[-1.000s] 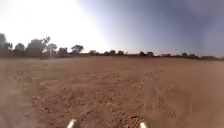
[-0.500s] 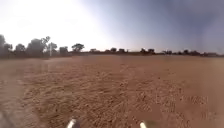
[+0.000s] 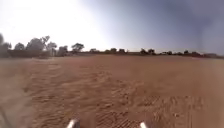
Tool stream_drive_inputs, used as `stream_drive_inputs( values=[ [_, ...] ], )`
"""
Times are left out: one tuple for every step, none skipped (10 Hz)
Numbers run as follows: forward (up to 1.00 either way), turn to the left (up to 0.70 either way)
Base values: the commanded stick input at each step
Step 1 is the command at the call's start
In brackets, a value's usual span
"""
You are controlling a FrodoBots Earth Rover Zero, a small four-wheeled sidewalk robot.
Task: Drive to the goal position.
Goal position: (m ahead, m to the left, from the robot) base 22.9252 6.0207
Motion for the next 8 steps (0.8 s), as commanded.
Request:
stream_drive_inputs(
  values=[
    [1.00,0.00],
    [1.00,0.00],
    [1.00,0.00],
    [1.00,0.02],
    [1.00,0.18],
    [1.00,0.39],
    [1.00,0.33],
    [1.00,0.14]
  ],
)
